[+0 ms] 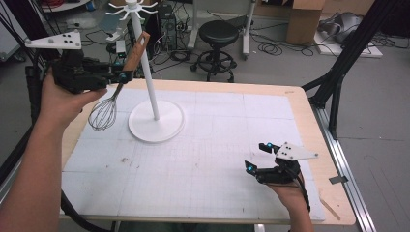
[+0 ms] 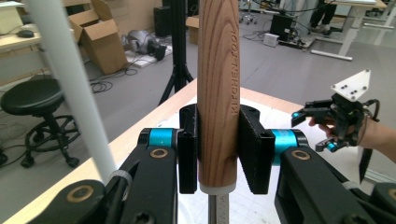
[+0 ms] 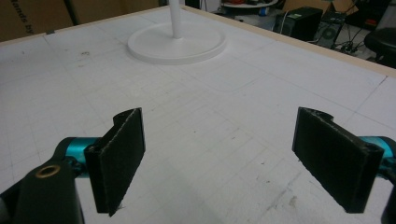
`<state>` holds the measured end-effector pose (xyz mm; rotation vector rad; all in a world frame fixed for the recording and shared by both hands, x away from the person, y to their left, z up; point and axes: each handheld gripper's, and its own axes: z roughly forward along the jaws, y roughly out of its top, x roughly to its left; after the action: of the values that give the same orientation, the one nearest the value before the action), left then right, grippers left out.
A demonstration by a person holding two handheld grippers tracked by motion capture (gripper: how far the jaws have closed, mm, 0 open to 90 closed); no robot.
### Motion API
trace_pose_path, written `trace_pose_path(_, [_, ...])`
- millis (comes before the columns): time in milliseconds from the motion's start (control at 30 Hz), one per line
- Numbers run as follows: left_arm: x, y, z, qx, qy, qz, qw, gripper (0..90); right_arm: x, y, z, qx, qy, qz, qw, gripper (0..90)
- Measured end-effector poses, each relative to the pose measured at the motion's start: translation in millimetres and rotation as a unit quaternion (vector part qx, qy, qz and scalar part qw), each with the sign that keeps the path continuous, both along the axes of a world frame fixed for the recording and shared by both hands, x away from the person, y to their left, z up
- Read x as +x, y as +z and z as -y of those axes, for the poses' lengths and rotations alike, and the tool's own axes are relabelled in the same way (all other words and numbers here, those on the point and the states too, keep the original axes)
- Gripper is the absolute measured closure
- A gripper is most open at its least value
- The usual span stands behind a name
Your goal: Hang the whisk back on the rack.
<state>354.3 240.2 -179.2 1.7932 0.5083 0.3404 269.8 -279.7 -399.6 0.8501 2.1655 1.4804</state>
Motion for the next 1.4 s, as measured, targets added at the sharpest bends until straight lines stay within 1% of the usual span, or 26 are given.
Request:
trace_pose_path(100, [1.3,1.3,-3.2,0.0,0.002,0.003,1.0,70.9,0.2,0.0,0.0,-0.002,0.0,0.0,1.0,16.2])
trace_pose_path(167, [2.2,2.6,-6.1,-0.002,0.007,0.004,1.0,70.9,0.3,0.2,0.1,0.0,0.0,-0.001,1.0,16.2])
trace_pose_path(200, [3.8,4.0,-10.2,-0.002,0.012,0.006,0.9999,70.9,0.6,0.5,0.4,-0.001,-0.001,0.002,1.0,16.2])
trace_pose_path(267, [5.9,5.1,-14.4,-0.004,0.02,0.005,0.9998,70.9,0.4,0.0,0.0,-0.001,0.0,-0.001,1.0,16.2])
trace_pose_path(367, [8.4,5.9,-19.1,-0.004,0.026,0.002,0.9997,70.9,0.5,-0.9,-0.1,-0.003,-0.001,-0.001,1.0,16.2])
trace_pose_path(433, [11.2,7.6,-24.5,-0.004,0.039,0.0,0.9992,70.9,0.5,-1.2,-0.1,-0.002,0.0,-0.004,1.0,16.2])
trace_pose_path(467, [11.2,7.6,-24.5,-0.004,0.039,0.0,0.9992,70.9,0.5,-1.2,-0.1,-0.002,0.0,-0.004,1.0,16.2])
trace_pose_path(533, [11.6,9.7,-26.7,-0.007,0.047,0.003,0.9989,70.9,1.3,-1.2,0.1,-0.004,0.0,-0.002,1.0,16.2])
trace_pose_path(600, [11.1,13.8,-28.5,-0.008,0.05,0.012,0.9987,70.9,1.7,-1.1,0.1,-0.003,0.0,0.0,1.0,16.2])
trace_pose_path(633, [11.1,13.8,-28.5,-0.008,0.05,0.012,0.9987,70.9,1.5,-1.2,-0.1,-0.003,0.001,-0.002,1.0,16.2])
trace_pose_path(667, [11.1,15.6,-30.7,-0.007,0.057,0.013,0.9983,70.9,1.4,-1.3,-0.1,-0.004,0.0,-0.002,1.0,16.2])
trace_pose_path(733, [11.0,16.1,-32.3,-0.009,0.058,0.014,0.9982,70.9,1.4,-1.5,0.1,-0.004,0.0,-0.003,1.0,16.2])
trace_pose_path(767, [11.0,16.3,-34.5,-0.014,0.061,0.013,0.998,70.9,1.0,-1.6,0.6,-0.003,0.0,-0.003,1.0,16.2])
trace_pose_path(800, [11.2,16.3,-35.0,-0.011,0.064,0.014,0.9978,70.9,1.3,-1.7,0.9,-0.002,0.0,-0.001,1.0,16.2])
trace_pose_path(833, [11.2,16.3,-35.0,-0.011,0.064,0.014,0.9978,70.9,1.5,-1.9,0.9,-0.002,-0.001,-0.002,1.0,16.2])
trace_pose_path(867, [12.2,15.7,-34.7,-0.009,0.067,0.009,0.9976,70.9,1.5,-2.0,0.7,-0.003,0.0,-0.004,1.0,16.2])
trace_pose_path(1000, [14.9,14.5,-32.5,-0.006,0.07,0.007,0.9975,70.9,1.3,-1.6,0.3,-0.002,0.001,-0.003,1.0,16.2])
trace_pose_path(1033, [18.1,13.3,-30.8,-0.006,0.075,0.003,0.9972,70.9,0.6,-0.9,0.8,0.0,0.0,-0.002,1.0,16.2])
trace_pose_path(1100, [19.9,12.5,-29.8,-0.005,0.076,0.001,0.9971,70.9,0.3,-0.7,1.4,-0.001,-0.001,-0.001,1.0,16.2])
trace_pose_path(1133, [23.3,10.6,-26.9,-0.002,0.078,-0.005,0.997,70.9,-0.3,-0.4,2.4,0.0,-0.003,0.0,1.0,16.2])
trace_pose_path(1367, [27.9,5.3,-18.2,0.0,0.075,-0.008,0.9971,70.9,0.2,-0.1,3.7,0.003,-0.004,0.0,1.0,16.2])
trace_pose_path(1400, [29.4,3.5,-16.9,0.004,0.077,-0.009,0.997,70.9,0.6,-0.2,3.6,0.002,-0.003,0.0,1.0,16.2])
